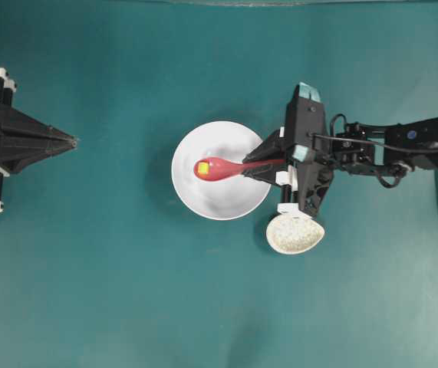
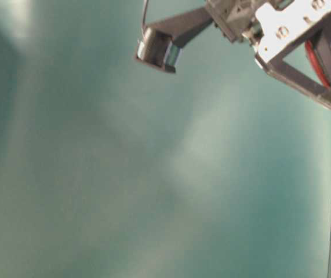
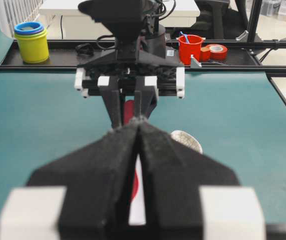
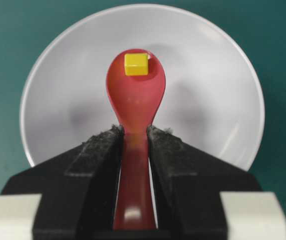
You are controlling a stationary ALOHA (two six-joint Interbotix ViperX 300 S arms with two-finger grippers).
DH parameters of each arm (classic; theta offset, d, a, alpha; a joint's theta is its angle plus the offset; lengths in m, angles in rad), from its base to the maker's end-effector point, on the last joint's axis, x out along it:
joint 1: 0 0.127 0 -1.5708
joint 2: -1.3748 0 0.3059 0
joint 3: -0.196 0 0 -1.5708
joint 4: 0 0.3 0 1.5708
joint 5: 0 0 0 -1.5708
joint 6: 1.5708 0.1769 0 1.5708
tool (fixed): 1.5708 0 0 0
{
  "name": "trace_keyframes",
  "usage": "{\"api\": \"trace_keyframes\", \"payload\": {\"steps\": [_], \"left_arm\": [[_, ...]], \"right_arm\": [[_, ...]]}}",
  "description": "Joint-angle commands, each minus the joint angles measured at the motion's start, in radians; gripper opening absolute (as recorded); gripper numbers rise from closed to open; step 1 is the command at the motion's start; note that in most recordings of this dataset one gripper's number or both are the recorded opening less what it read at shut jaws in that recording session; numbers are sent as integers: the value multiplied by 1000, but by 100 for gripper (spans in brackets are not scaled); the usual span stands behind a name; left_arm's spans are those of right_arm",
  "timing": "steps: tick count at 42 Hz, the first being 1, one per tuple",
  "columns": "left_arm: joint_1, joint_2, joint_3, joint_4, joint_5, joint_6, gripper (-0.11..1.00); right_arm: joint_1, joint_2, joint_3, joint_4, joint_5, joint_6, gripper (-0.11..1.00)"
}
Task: Scoop the yellow hexagonal prism block from the bowl with a spoon using the right arm.
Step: 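Tilt the spoon to settle the yellow block onto it, then raise the spoon with the block up out of the bowl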
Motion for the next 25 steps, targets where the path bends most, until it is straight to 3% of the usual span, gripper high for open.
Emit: {"api": "trace_keyframes", "payload": {"steps": [1,25], "left_arm": [[-2,5,-18,2,-5,2,0],[-2,3,-18,2,-8,2,0]], "right_arm": [[9,-48,0,2,-25,2,23],[-3,-298,3,-12,75,-29,23]]}}
